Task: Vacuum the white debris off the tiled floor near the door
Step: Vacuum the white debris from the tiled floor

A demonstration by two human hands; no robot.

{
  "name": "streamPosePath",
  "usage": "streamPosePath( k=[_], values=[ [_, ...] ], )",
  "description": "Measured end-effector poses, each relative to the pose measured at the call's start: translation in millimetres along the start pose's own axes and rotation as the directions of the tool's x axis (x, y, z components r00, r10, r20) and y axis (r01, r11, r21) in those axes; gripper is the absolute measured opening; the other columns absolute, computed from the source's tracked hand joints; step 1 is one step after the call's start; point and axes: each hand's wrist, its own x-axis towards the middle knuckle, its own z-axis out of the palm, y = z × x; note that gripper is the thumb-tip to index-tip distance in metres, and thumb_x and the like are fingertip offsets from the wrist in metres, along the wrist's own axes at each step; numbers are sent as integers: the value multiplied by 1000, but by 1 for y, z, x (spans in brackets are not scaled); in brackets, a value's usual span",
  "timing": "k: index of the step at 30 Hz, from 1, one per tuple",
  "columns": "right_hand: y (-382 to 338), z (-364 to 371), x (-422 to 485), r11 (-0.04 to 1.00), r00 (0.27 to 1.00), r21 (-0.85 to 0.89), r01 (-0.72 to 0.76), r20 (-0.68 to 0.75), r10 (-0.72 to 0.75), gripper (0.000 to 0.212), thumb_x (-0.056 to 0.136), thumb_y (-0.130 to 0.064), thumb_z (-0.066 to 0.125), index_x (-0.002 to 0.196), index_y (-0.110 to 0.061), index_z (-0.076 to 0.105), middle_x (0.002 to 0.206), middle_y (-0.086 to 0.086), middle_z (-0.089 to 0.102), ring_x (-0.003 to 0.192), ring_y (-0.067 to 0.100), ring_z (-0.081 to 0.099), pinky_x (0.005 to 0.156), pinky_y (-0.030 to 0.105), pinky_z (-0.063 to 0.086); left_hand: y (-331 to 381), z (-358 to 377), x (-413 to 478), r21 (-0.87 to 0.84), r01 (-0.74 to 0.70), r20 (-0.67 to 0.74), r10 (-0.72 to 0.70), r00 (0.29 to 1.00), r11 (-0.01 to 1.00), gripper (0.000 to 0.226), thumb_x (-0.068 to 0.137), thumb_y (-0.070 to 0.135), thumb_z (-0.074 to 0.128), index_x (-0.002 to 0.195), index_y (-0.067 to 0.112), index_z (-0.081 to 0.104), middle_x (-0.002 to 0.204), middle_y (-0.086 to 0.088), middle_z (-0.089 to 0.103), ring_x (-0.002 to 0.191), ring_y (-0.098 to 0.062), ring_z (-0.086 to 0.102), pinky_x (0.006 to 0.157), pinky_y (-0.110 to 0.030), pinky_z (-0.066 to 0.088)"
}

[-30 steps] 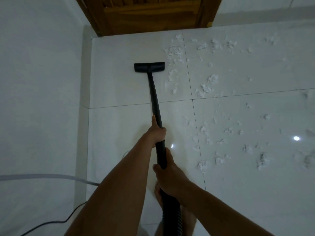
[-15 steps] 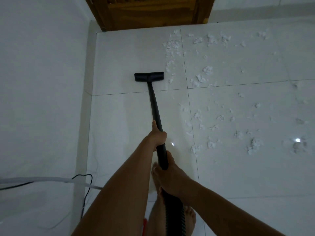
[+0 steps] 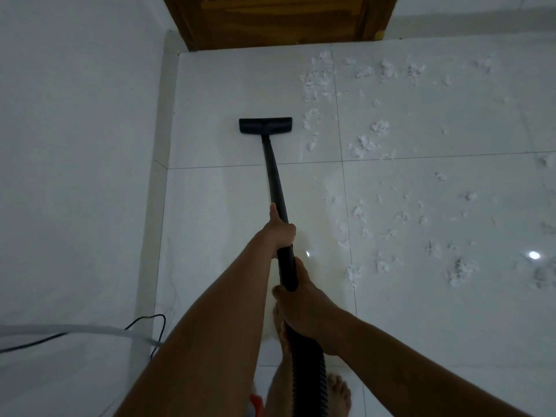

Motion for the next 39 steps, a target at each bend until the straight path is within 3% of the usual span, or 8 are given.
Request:
streamPosePath(
  k=[4,7,14,21,34,39],
  values=[
    [-28,3,32,1000,1000,3,-16,-7,16,73,106,-24,47,156,-55,5,102,18,62,50,18,57,40,23,49,19,-26,28,16,-17,-6,17,1000,1000,87,101,16,44,156,40,-19,146,-14,44,107,-32,59,94,-45,54],
    [-50,1,53,1000,999,-18,-20,-25,20,72,107,-25,46,157,-54,4,113,17,63,55,17,59,37,21,47,36,-44,47,38,-26,-14,26,1000,999,87,101,17,44,156,40,-20,149,-14,42,112,-33,58,95,-45,54],
    [-80,-1,86,998,998,31,-49,-38,50,71,105,-26,48,153,-60,8,102,16,62,60,20,61,52,31,57,61,-67,77,43,-34,-25,35,999,998,86,102,18,44,156,40,-19,147,-14,44,110,-31,58,93,-44,54],
    [-81,5,86,996,998,71,-48,-33,50,69,104,-26,49,151,-61,13,104,19,60,60,23,62,54,34,57,60,-72,77,46,-31,-26,33,999,998,86,101,17,45,156,41,-18,145,-14,45,110,-31,58,94,-45,54],
    [-8,18,20,994,996,68,-84,-9,85,71,104,-27,51,153,-58,11,108,20,61,64,25,63,57,36,60,0,-18,16,17,-12,-6,12,1000,1000,87,101,15,46,156,41,-17,144,-15,46,118,-36,56,97,-48,53],
    [56,18,-21,996,998,56,-69,-3,70,69,102,-27,52,154,-54,15,130,26,58,62,25,64,52,32,58,-44,29,-28,-22,-13,1,13,1000,1000,87,101,14,45,157,41,-16,139,-19,49,96,-28,57,77,-40,53]
  ],
)
